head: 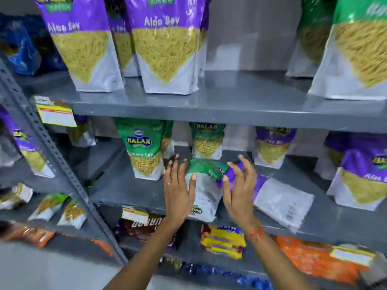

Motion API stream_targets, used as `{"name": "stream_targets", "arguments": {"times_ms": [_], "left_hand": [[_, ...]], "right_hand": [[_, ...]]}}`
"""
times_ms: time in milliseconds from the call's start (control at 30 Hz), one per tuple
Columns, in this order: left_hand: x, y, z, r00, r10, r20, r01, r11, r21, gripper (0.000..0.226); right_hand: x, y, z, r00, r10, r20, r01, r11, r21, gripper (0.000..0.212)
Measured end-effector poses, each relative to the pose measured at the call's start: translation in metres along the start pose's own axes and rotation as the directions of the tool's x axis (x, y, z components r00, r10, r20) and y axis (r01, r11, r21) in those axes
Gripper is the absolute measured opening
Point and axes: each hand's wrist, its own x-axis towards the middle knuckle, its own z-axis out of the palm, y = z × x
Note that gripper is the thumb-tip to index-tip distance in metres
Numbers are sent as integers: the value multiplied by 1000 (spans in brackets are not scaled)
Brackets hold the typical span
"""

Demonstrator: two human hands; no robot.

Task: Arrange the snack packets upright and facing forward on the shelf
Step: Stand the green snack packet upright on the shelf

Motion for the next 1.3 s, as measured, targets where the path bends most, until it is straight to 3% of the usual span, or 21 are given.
{"name": "stream_targets", "arguments": {"times_ms": [100, 167, 200, 300, 400, 467, 533, 633, 700, 767, 833, 967, 1033, 1100, 1167, 1200, 1267, 1300], "left_hand": [[16, -35, 21, 959, -164, 230, 169, 986, -1, 71], [27, -49, 30, 862, -275, 426, 331, 942, -61, 63], [31, -52, 32, 803, -310, 509, 405, 911, -83, 61], [43, -66, 42, 600, -372, 708, 678, 706, -205, 54], [52, -80, 41, 479, -369, 797, 825, 500, -264, 58], [54, -80, 26, 417, -277, 866, 875, 381, -300, 34], [54, -77, 17, 416, -173, 893, 877, 334, -344, 14], [62, -78, 1, 444, -126, 887, 890, 174, -421, 13], [75, -87, 4, 470, -139, 872, 882, 105, -459, 18], [88, -85, 4, 544, -141, 827, 839, 68, -540, 26], [100, -83, 12, 613, -150, 776, 790, 101, -604, 33], [109, -77, 31, 686, -310, 658, 709, 82, -701, 31], [102, -74, 38, 701, -482, 526, 663, 167, -730, 36], [84, -66, 42, 741, -586, 329, 609, 378, -698, 38], [57, -56, 52, 836, -498, 230, 510, 550, -662, 35], [44, -48, 55, 874, -419, 244, 470, 611, -637, 32], [28, -35, 62, 886, -346, 310, 465, 648, -603, 35], [24, -30, 64, 874, -359, 327, 486, 631, -605, 51]], "right_hand": [[-20, 21, 37, 966, 206, 158, -191, 976, -106, 32], [-40, 36, 54, 899, 380, 218, -356, 924, -140, 26], [-44, 40, 58, 838, 495, 231, -473, 869, -146, 24], [-41, 48, 66, 531, 773, 346, -774, 609, -174, 41], [-28, 48, 72, 348, 777, 524, -917, 399, 17, 32], [-24, 51, 71, 222, 719, 658, -974, 193, 117, 30], [-23, 58, 70, 188, 650, 736, -982, 98, 164, 29], [-13, 63, 72, 233, 579, 782, -963, 27, 266, 26], [5, 63, 75, 346, 537, 769, -927, 68, 369, 27], [24, 66, 77, 467, 513, 720, -880, 189, 436, 33], [41, 72, 81, 561, 527, 639, -828, 364, 427, 34], [44, 86, 96, 668, 560, 490, -728, 628, 275, 34], [32, 90, 102, 688, 572, 447, -709, 662, 244, 34], [23, 85, 103, 706, 577, 411, -696, 674, 249, 35], [15, 80, 101, 723, 577, 380, -682, 681, 267, 35], [9, 75, 100, 730, 579, 362, -678, 676, 287, 34], [-9, 64, 99, 748, 596, 291, -663, 681, 311, 36], [-20, 59, 99, 760, 604, 241, -650, 695, 308, 38]]}}
